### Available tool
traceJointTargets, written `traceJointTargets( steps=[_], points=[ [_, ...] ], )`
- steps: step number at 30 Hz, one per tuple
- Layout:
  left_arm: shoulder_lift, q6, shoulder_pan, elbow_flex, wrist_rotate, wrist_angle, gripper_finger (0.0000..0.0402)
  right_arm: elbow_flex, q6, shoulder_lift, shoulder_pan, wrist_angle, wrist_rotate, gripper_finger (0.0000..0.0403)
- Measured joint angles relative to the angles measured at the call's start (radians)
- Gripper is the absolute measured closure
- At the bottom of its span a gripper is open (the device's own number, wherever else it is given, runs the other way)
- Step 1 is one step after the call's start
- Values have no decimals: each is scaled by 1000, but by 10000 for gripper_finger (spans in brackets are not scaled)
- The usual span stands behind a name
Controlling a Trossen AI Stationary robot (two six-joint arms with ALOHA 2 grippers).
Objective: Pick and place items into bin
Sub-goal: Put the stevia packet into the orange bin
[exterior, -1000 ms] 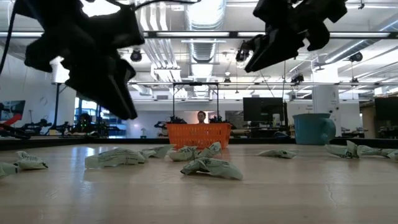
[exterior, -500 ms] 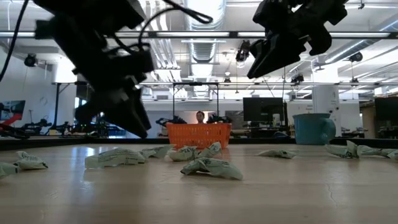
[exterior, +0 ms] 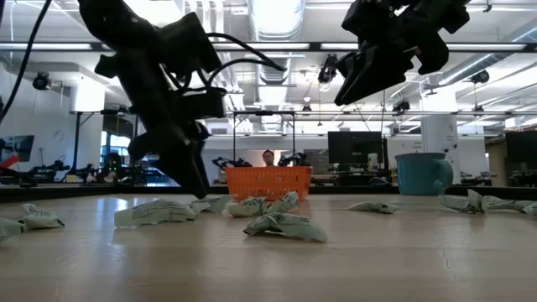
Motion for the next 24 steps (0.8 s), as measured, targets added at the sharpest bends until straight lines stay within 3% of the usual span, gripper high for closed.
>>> traceJointTargets(
  steps=[16,24],
  points=[
    [44,22,13,-3,64,4,283,-2,25,0,0,1,0,315],
    [34,45,13,0,60,-6,371,-2,30,0,0,1,0,323]
  ],
)
